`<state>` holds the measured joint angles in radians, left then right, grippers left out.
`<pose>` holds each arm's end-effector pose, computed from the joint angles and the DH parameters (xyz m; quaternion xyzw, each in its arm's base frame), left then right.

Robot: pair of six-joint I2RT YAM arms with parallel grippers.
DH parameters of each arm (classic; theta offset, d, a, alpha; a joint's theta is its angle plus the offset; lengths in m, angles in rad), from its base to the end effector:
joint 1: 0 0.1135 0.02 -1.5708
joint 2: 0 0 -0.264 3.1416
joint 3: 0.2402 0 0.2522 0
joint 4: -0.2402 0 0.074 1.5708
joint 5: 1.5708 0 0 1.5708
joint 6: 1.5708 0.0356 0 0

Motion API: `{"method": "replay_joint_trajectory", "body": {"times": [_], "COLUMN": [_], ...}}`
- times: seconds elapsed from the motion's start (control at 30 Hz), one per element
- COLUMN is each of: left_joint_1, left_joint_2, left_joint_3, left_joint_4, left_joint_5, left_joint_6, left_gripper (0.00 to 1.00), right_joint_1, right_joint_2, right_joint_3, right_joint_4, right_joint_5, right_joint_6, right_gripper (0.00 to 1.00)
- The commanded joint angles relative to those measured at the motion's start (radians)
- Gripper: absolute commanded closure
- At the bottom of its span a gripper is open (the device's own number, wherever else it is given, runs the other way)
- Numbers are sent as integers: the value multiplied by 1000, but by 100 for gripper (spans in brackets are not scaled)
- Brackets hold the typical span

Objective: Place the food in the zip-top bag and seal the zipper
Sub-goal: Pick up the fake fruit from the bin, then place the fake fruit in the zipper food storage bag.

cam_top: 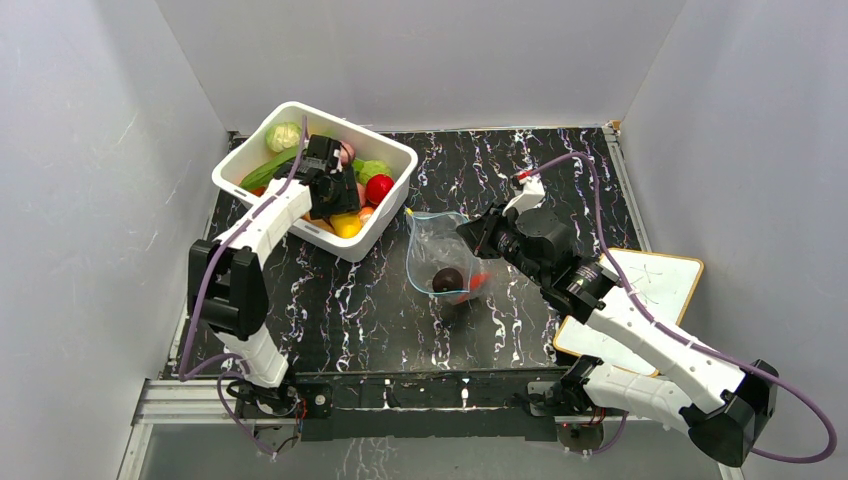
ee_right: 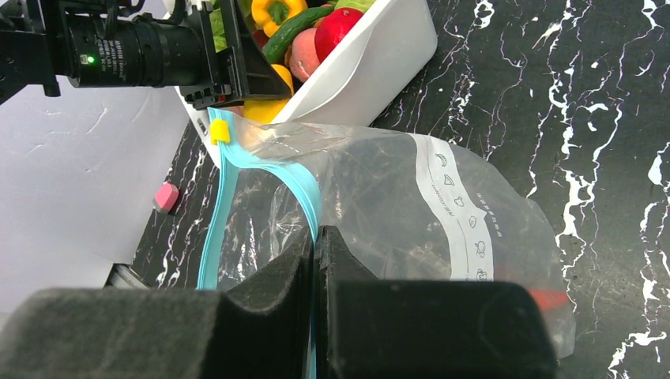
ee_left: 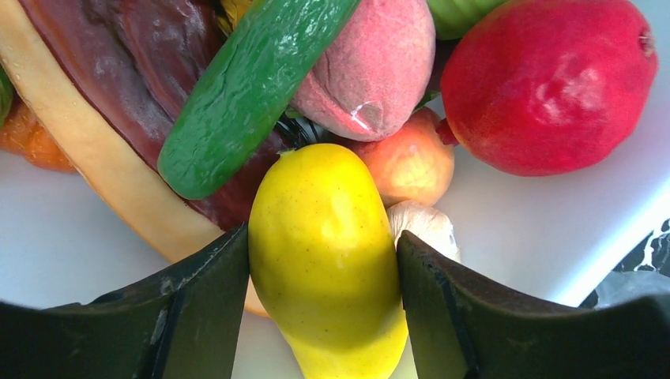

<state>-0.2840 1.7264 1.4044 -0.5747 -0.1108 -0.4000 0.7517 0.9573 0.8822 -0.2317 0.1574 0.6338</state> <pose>0.3664 -0.1029 0.2682 -0.0729 0.9396 -0.0615 0.3286 0.1651 0.1467 0.3378 -0.0010 0.8057 0.3273 0.4937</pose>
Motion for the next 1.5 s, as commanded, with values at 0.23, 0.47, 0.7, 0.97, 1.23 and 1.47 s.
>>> {"method": "replay_joint_trajectory", "body": {"times": [0.23, 0.47, 0.7, 0.97, 1.23, 1.47], "left_joint_1": [2, 3, 3, 3, 2, 3], "left_joint_2": [-292, -457, -560, -646, -709, -719], "left_joint_3": [-58, -92, -107, -119, -212, -288], "left_joint_4": [86, 138, 137, 137, 284, 453], "left_joint_5": [67, 276, 376, 489, 697, 808], "left_joint_6": [36, -26, -57, -64, -176, -299], "left_gripper": [65, 66, 68, 72, 71, 71], "right_joint_1": [5, 5, 4, 3, 5, 3], "right_joint_2": [17, 29, 58, 102, 137, 188], "right_joint_3": [54, 45, 42, 53, 34, 54], "right_joint_4": [48, 77, 116, 141, 237, 274], "right_joint_5": [-17, -15, -50, -41, -77, -128], "right_joint_6": [26, 92, 161, 231, 312, 348], "right_gripper": [100, 100, 100, 100, 100, 100]}}
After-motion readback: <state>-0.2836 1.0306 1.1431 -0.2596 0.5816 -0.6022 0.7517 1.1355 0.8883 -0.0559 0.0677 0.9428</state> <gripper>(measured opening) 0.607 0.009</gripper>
